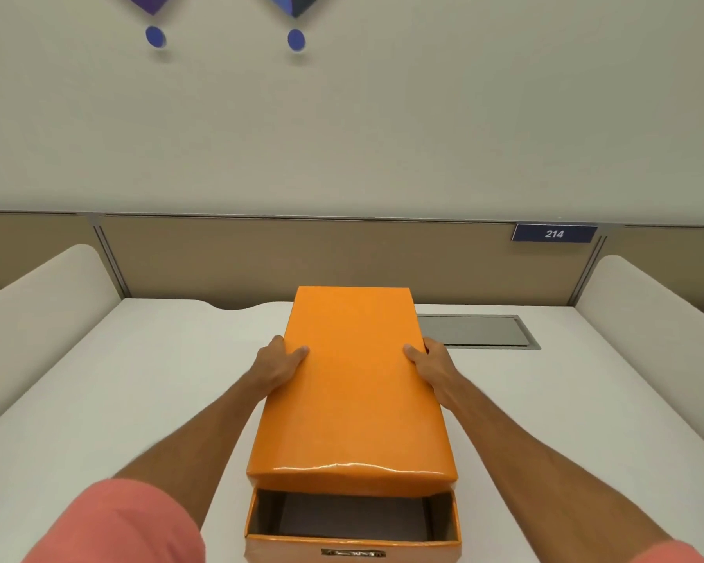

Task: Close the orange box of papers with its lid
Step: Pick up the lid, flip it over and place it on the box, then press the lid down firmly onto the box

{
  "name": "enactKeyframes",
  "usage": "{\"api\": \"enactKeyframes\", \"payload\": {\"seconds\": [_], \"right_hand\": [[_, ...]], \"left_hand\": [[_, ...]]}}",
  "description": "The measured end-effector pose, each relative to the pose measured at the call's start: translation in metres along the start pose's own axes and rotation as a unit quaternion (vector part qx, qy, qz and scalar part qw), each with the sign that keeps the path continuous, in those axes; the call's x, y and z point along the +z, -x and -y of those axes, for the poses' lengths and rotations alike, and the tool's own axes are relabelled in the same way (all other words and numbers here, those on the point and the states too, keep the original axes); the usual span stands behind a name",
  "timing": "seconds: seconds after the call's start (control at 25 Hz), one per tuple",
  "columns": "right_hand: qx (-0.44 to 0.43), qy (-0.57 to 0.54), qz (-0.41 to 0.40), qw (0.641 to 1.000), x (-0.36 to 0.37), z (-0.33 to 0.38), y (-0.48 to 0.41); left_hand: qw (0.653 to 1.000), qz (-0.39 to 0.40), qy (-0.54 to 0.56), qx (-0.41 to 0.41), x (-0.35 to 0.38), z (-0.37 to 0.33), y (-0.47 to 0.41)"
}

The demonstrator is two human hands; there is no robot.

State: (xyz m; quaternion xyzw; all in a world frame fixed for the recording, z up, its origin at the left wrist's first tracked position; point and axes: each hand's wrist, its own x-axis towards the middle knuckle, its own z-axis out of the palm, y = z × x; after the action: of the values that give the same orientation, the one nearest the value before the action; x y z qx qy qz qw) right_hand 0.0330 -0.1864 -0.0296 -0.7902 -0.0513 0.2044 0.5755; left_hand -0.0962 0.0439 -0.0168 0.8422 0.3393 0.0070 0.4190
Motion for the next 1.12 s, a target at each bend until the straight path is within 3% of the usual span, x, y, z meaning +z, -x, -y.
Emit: {"api": "enactKeyframes", "payload": {"seconds": [0.4, 0.68, 1.12], "right_hand": [[0.011, -0.003, -0.014, 1.0, -0.001, -0.002, -0.002], [0.023, -0.023, -0.023, 0.999, -0.008, -0.01, 0.011], [-0.005, 0.121, -0.024, 0.992, 0.0, -0.024, 0.024]], "left_hand": [[1.0, -0.014, 0.004, -0.01, 0.006, 0.002, 0.002], [0.999, 0.018, 0.012, -0.048, 0.009, 0.0, 0.015], [0.998, 0.024, 0.056, -0.023, 0.017, 0.022, 0.048]]}}
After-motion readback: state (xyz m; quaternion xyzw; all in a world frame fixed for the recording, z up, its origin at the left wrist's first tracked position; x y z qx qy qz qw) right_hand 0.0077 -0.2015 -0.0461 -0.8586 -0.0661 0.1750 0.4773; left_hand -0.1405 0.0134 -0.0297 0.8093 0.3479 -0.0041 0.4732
